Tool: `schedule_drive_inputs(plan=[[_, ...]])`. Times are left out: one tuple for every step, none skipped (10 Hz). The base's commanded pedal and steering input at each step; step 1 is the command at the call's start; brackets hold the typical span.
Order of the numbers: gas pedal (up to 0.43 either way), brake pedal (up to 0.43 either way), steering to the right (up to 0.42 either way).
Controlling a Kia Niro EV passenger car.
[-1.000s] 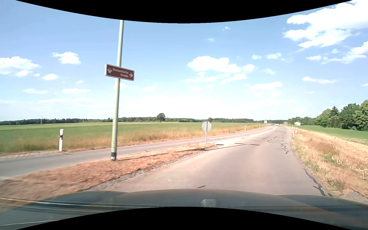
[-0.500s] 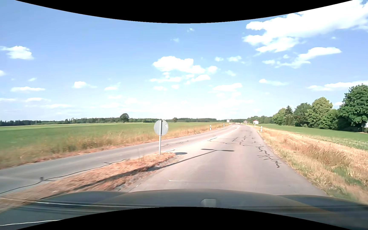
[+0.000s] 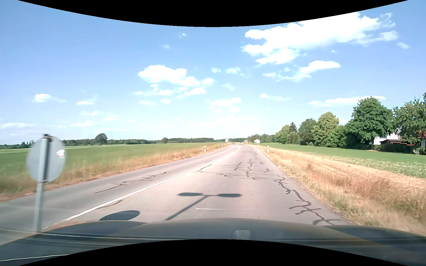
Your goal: Follow the waypoints while adhering to traffic rules and regulations
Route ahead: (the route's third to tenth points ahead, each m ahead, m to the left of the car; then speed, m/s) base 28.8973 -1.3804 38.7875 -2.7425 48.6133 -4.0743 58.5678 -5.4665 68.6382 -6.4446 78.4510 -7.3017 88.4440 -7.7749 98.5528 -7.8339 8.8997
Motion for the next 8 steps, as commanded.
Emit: schedule_drive_inputs(plan=[[0.177, 0.006, 0.079], [0.189, 0.006, 0.065], [0.209, 0.006, 0.052], [0.228, 0.006, 0.039], [0.228, 0.006, 0.028], [0.248, 0.006, 0.017], [0.260, 0.006, 0.009], [0.260, 0.006, 0.006]])
